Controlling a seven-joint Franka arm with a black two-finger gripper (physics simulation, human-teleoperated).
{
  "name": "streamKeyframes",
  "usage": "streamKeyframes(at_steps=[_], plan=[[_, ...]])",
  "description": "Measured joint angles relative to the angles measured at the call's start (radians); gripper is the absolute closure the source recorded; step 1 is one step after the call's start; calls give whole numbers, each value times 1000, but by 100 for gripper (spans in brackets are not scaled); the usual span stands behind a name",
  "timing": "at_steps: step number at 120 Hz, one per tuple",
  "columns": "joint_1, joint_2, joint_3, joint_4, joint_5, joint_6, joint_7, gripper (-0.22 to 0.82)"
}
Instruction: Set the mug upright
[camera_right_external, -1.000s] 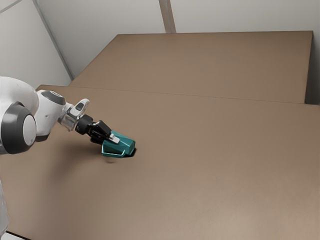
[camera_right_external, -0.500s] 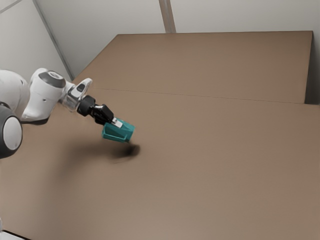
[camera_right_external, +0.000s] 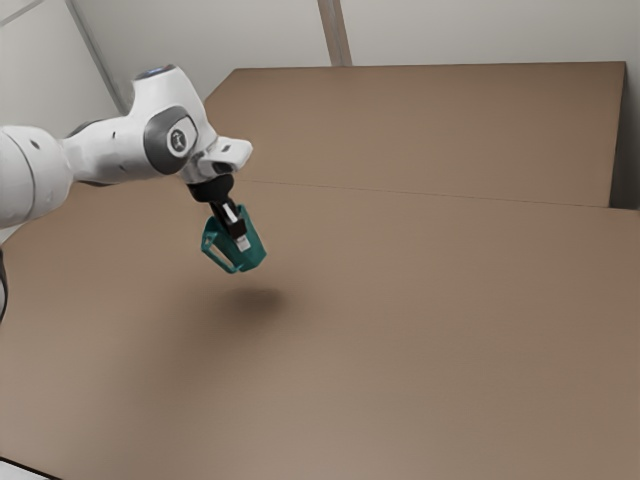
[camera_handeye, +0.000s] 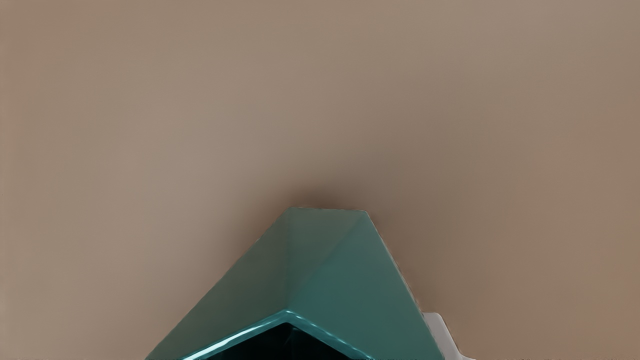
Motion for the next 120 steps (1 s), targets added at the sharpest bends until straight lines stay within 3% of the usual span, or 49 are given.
streamKeyframes(at_steps=[45,82,120], plan=[[-30,13,-5,-81,140,70,-107,78],[-46,-49,-19,-228,232,130,-188,79],[-46,-48,-20,-267,247,203,-241,79]])
